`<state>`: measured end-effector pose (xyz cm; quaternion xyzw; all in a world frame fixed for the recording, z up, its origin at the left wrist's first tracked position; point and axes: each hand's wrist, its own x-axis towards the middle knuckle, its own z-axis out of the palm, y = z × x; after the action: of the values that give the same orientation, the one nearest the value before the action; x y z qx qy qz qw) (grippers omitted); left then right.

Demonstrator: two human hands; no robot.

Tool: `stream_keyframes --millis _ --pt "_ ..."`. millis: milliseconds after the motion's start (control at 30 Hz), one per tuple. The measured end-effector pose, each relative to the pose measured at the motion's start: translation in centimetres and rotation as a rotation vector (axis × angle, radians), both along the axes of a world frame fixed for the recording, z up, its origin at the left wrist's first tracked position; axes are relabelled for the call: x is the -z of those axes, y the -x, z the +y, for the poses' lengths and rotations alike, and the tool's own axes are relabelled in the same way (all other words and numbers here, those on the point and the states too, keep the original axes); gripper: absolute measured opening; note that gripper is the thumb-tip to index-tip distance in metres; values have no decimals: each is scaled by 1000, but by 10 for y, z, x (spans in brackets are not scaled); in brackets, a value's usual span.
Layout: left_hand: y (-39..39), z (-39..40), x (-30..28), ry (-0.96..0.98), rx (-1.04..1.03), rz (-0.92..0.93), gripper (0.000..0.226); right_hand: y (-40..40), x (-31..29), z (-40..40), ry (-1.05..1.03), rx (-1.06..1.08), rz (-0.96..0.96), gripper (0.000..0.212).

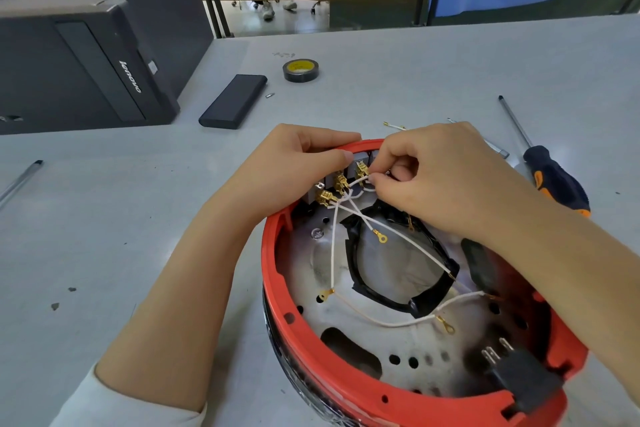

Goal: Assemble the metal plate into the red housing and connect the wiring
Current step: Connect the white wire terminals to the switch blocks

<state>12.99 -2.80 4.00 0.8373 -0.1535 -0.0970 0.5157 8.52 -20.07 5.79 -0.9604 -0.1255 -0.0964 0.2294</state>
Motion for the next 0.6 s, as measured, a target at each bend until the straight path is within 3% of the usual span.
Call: stream_keyframes --millis 600 --pt "-2 0 1 12 15 6 27 0 0 13 57 85 -68 20"
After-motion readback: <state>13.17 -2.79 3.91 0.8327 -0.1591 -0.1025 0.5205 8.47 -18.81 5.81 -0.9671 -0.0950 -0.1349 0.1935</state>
